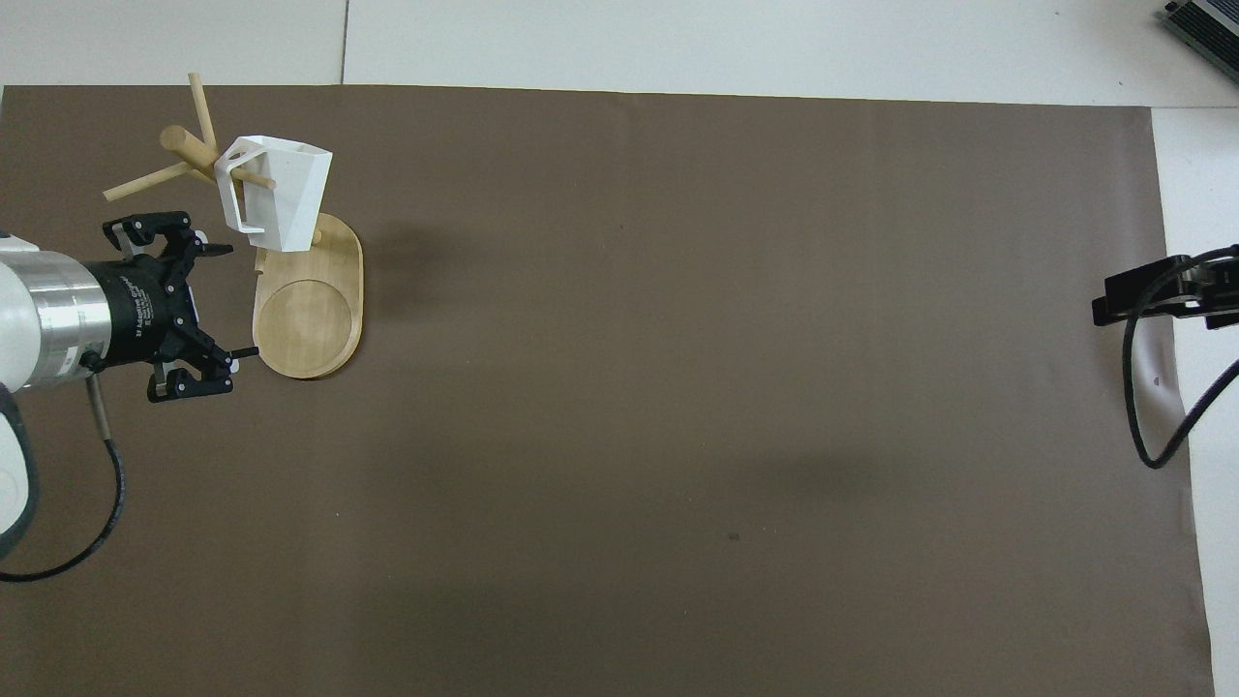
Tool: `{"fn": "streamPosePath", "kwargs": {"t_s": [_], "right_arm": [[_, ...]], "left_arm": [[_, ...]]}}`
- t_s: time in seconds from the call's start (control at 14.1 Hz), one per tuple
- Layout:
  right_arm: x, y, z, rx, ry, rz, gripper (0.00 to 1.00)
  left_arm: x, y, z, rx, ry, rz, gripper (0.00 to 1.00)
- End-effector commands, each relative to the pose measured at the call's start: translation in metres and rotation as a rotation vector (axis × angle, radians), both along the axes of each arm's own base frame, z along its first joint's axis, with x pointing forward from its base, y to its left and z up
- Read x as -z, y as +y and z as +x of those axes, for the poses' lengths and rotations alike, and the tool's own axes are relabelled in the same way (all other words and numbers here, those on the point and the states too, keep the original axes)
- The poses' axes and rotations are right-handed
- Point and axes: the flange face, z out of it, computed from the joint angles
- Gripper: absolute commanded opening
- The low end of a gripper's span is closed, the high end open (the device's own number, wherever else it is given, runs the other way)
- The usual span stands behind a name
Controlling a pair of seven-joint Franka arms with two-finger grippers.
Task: Hang cup on rack
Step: 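Open the left gripper and pull it back from the cup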
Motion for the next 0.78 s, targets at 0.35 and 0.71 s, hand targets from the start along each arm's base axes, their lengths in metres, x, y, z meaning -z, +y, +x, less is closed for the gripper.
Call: {"fn": "streamPosePath", "kwargs": {"t_s": [0.35,0.71], "right_arm": [[-0.002,-0.001,-0.002,-0.014,-0.002,-0.003,1.00],[-0.002,0.000,-0.002,-0.014,-0.002,-0.001,1.00]], "left_arm": [[-0.021,0.038,-0.004,0.693,-0.057,0.178,1.00],[-0.032,0.051,0.000,1.019,-0.121,0.314,1.00]]}}
